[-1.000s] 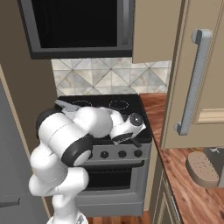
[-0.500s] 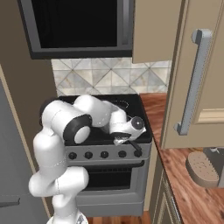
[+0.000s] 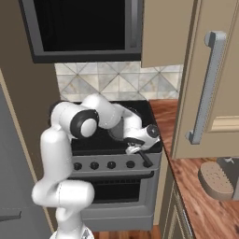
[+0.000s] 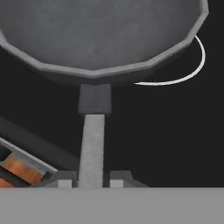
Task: Pick the pan from the cabinet and place it on the stove. Then turn on the stove burner for the pan.
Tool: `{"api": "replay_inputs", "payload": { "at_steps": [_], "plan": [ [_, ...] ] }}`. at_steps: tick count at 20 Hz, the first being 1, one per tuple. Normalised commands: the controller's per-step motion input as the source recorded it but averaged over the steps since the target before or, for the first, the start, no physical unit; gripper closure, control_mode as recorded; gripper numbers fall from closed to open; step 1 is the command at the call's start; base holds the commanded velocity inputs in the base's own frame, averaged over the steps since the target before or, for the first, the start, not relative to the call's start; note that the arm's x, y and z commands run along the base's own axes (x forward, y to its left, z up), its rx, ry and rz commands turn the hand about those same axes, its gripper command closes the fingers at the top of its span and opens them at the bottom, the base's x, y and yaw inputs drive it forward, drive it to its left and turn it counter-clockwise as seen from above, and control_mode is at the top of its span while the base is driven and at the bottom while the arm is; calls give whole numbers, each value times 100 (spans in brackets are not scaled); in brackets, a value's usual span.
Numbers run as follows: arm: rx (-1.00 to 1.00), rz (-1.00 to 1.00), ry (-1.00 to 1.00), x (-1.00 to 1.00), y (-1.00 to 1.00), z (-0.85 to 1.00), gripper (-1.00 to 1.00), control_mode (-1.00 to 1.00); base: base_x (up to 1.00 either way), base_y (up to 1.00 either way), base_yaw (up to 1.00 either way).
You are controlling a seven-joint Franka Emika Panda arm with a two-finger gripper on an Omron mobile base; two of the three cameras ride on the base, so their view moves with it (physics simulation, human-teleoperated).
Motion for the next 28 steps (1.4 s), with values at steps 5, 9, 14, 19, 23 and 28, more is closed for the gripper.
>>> {"api": "replay_inputs", "payload": {
  "at_steps": [5,9,14,19,23,28],
  "plan": [
    [0,-3,15,30,-8,-2,100,-100,0,0,0],
    [0,-1,13,21,-2,0,100,-100,0,0,0],
    [0,-2,6,6,0,-9,100,-100,0,0,0],
    [0,-3,2,0,0,-4,100,-100,0,0,0],
    [0,-3,0,0,0,-2,100,-100,0,0,0],
    [0,-1,0,0,8,-2,-100,-100,0,0,0]
  ]
}}
